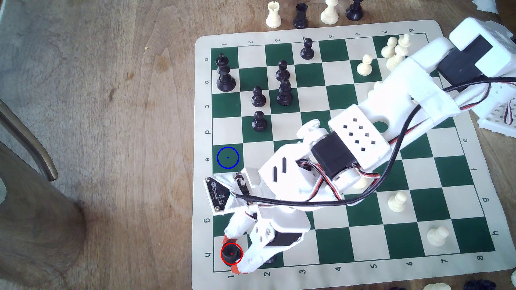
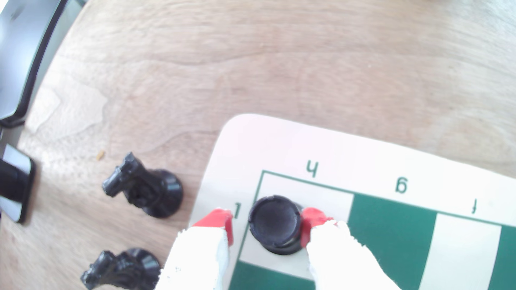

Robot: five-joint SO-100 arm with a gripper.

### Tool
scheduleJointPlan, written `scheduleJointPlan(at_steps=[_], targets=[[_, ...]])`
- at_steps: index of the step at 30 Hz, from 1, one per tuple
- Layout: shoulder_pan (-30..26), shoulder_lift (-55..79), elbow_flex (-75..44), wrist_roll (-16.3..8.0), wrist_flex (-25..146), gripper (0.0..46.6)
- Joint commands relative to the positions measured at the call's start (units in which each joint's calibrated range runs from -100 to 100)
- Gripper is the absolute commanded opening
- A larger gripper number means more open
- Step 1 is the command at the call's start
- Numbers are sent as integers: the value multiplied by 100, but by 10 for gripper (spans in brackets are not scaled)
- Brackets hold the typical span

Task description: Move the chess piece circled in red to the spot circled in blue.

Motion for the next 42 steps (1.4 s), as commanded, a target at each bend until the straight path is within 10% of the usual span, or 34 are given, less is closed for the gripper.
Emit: scheduleJointPlan(at_steps=[1,16,42], targets=[[-2,-346,-440,-34,-136,121],[6,-321,-440,-49,-242,4],[992,-1382,-1247,-117,945,2]])
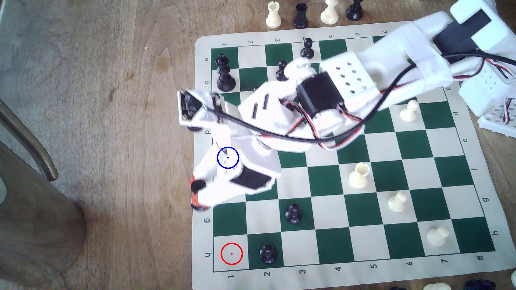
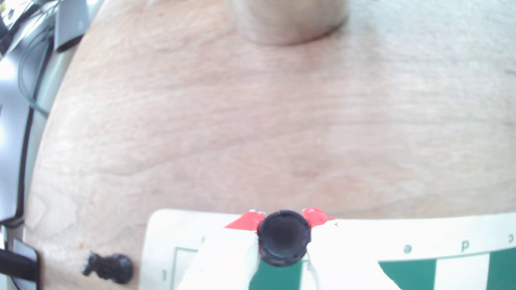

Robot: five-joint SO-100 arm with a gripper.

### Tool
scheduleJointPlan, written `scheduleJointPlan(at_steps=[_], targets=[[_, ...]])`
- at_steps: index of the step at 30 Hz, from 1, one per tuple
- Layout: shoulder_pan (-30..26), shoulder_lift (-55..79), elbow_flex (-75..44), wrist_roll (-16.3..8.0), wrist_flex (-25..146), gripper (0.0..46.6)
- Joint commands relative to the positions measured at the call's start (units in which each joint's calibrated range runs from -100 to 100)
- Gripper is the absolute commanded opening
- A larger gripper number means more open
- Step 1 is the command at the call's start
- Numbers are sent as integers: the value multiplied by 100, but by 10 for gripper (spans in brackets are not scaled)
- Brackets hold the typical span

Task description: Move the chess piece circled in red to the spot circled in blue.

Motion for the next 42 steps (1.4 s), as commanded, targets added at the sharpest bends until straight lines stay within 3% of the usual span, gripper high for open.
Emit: scheduleJointPlan(at_steps=[1,18,42], targets=[[310,-820,-407,29,247,3],[967,-871,790,147,214,3],[748,-1016,1334,186,182,3]])
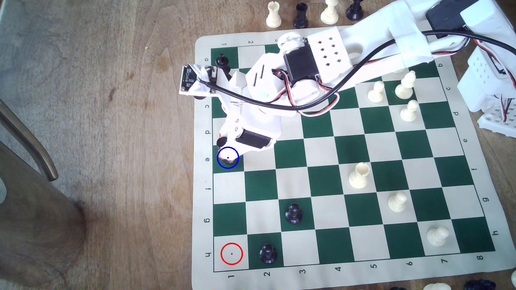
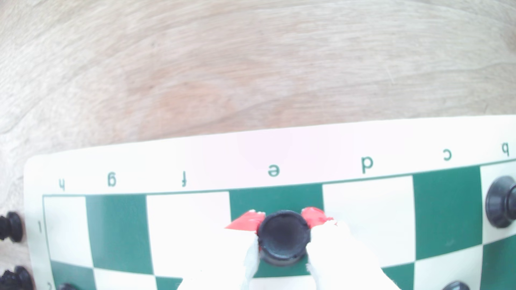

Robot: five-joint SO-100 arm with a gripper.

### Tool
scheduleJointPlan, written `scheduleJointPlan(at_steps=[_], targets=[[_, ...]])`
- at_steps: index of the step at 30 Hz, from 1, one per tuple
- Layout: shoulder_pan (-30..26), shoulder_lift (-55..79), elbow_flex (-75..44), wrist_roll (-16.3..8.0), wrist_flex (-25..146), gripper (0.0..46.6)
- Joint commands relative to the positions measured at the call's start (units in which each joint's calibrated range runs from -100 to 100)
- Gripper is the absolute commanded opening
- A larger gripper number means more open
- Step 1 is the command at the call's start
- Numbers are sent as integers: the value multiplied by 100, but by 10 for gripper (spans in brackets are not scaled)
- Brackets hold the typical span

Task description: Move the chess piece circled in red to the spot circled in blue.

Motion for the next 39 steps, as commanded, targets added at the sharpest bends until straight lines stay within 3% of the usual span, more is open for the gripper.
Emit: scheduleJointPlan(at_steps=[1,3,7,11,17,28,39], targets=[[-26,-798,-139,5,-105,3],[-10,-798,-121,5,-154,19],[5,-823,-103,-15,-195,128],[13,-832,-94,-15,-195,143],[37,-925,15,0,-195,217],[193,-1800,849,10,-236,232],[404,-5187,4059,34,-507,241]])
